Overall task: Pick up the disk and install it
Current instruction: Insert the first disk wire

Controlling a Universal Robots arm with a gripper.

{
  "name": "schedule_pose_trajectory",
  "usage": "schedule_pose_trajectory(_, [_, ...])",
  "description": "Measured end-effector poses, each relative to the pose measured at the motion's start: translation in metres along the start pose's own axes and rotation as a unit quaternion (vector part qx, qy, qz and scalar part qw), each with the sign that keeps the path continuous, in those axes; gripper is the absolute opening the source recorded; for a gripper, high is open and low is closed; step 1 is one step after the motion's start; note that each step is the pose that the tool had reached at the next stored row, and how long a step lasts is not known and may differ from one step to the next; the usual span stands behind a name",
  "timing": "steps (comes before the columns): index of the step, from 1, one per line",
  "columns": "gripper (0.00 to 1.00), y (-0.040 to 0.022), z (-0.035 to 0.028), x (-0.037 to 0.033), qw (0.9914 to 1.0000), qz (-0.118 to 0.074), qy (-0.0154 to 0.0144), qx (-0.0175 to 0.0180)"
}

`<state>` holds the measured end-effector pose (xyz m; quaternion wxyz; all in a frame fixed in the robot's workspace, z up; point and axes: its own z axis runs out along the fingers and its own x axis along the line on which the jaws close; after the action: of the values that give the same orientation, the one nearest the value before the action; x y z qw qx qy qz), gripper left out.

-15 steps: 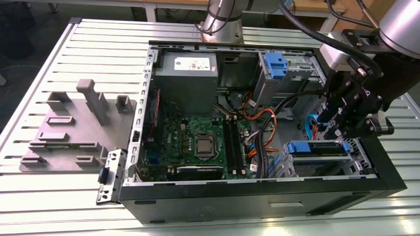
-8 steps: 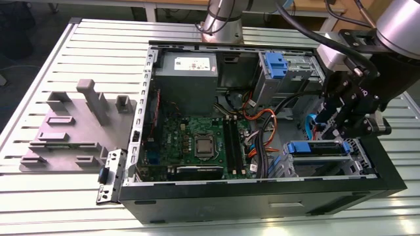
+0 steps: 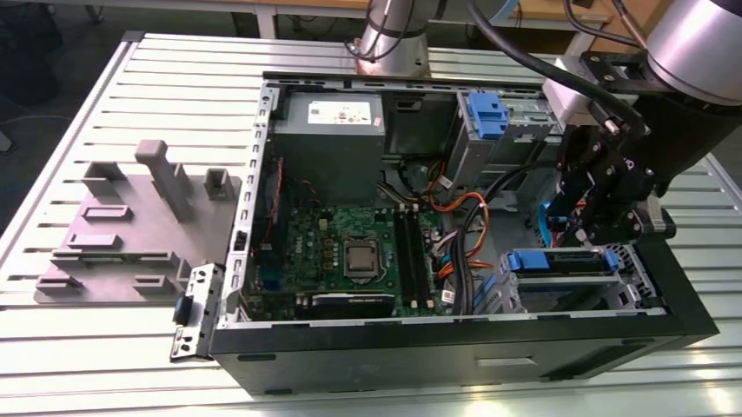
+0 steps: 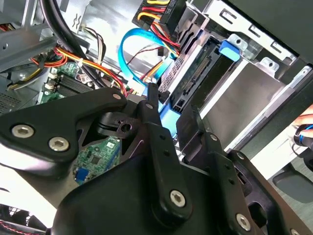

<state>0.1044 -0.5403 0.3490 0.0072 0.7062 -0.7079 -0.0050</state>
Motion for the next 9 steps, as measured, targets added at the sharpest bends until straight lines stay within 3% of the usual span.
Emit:
schedule_pose_trajectory(6, [0.42, 0.0003, 0.0, 0.0, 1.0, 0.0, 0.0, 0.0])
schedule_pose_trajectory(9, [0.35, 0.0004, 0.0, 0.0, 1.0, 0.0, 0.0, 0.0])
